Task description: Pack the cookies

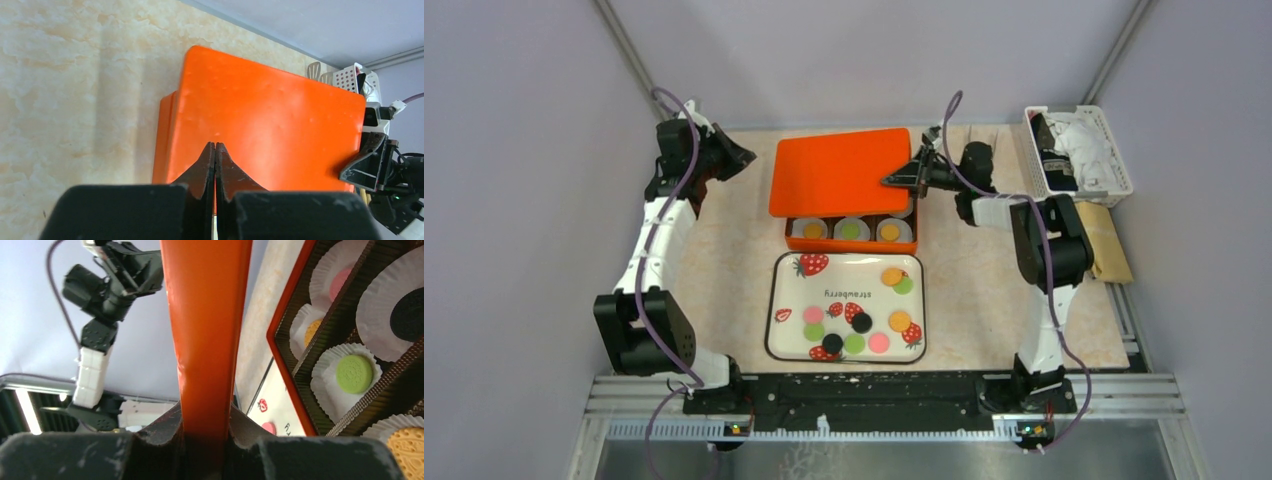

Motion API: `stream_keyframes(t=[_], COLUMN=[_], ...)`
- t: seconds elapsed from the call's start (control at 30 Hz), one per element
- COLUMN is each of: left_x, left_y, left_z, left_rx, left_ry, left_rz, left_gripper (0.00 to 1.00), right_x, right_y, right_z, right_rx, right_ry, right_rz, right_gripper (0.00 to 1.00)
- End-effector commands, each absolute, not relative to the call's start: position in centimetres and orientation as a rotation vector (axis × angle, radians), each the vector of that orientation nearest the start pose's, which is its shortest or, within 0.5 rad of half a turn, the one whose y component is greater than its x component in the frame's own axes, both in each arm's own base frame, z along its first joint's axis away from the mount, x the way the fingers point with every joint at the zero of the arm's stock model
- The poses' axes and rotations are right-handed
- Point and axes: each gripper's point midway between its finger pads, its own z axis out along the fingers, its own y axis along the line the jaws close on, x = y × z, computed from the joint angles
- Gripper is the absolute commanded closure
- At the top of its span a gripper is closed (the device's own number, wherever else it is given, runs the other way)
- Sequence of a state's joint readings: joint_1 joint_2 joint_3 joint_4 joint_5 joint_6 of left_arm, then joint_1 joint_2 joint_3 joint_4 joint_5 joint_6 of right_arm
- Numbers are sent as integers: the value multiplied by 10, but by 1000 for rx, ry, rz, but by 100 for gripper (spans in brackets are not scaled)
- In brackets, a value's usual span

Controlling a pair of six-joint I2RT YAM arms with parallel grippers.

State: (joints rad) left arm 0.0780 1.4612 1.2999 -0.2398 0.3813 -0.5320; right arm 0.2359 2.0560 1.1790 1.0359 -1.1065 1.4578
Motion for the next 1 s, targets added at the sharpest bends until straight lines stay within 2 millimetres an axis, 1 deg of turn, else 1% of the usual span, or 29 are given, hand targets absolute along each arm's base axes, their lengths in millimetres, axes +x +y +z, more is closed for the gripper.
stream_keyframes(t=[0.0,0.17,0.27,0.33,0.47,0.57,0.73,0.83,0.9,0.97], left_x=[444,443,444,444,444,445,446,448,448,449], left_y=[-52,-52,-53,-52,-53,-55,-57,-59,-60,-61], left_z=[290,284,280,278,275,272,265,260,257,255], left_rx=[-306,-305,-306,-309,-309,-307,-315,-320,-319,-318], left_ry=[1914,1925,1932,1938,1943,1947,1962,1972,1978,1984], left_rz=[-676,-675,-679,-680,-685,-696,-713,-732,-745,-752], left_gripper=[100,100,100,100,100,100,100,100,100,100], right_x=[409,418,419,417,419,421,411,406,404,402], right_y=[308,311,311,310,303,292,280,275,273,274], right_z=[225,210,196,191,187,179,160,149,146,148], right_rx=[-184,-131,-93,-72,-47,-3,18,16,14,-1], right_ry=[1979,2038,2086,2107,2125,2167,2270,2321,2340,2335], right_rz=[1742,1689,1687,1685,1652,1642,1620,1580,1574,1592], right_gripper=[100,100,100,100,100,100,100,100,100,100])
